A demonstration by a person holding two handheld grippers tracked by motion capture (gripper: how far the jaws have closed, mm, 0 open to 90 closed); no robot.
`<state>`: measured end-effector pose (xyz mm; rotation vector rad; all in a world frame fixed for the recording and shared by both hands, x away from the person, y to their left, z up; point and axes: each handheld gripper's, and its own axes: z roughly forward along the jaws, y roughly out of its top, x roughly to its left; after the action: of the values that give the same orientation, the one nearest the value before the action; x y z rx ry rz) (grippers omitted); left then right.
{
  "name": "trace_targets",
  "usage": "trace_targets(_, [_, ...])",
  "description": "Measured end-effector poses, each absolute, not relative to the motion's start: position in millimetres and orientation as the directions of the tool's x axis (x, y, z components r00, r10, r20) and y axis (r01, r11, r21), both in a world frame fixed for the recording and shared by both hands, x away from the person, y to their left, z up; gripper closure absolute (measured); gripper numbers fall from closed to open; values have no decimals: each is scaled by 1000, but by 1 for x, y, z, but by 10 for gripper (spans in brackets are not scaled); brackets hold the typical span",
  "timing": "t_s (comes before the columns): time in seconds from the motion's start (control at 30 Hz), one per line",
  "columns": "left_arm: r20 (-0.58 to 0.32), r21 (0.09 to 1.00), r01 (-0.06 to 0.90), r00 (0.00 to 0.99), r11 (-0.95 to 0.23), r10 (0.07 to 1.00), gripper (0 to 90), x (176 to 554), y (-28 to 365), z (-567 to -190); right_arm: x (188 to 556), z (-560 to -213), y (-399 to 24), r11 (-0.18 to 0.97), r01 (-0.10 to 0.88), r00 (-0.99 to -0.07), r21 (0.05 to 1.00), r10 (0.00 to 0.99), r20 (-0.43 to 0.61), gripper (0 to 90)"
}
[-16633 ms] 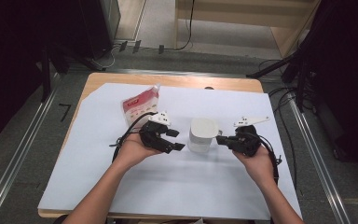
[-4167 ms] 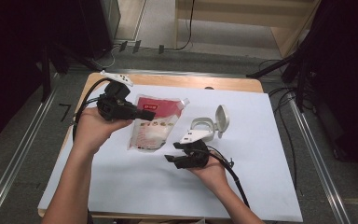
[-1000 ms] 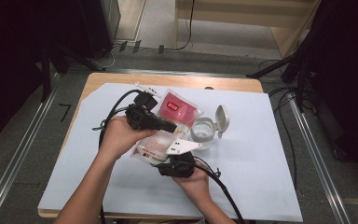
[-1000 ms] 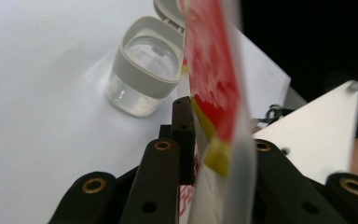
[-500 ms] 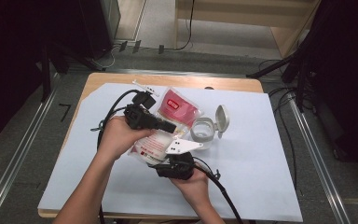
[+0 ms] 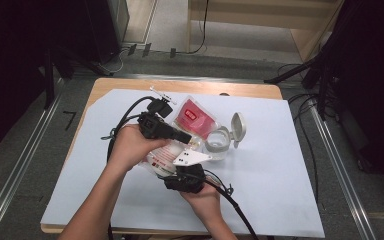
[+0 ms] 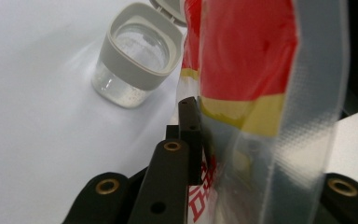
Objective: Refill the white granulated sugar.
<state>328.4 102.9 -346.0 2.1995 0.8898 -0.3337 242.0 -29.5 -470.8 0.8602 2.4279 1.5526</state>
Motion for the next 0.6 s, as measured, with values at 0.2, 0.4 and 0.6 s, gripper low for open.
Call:
trace_targets(0.2, [-465,550,649,760,-525,454,804,333,100,-339,244,-468,-31,254,432,-808,865,536,246,544])
trace_targets(0.4, [-445,543,626,780,-560,440,750,332,103,-335,244,-467,-34,176,478,-792,861,510,335,545])
trace_targets(0.6, [-459,562,625,780,-542,425,683,330,109,-332,243,-464,-37,145,480,-795,865,489,359,547])
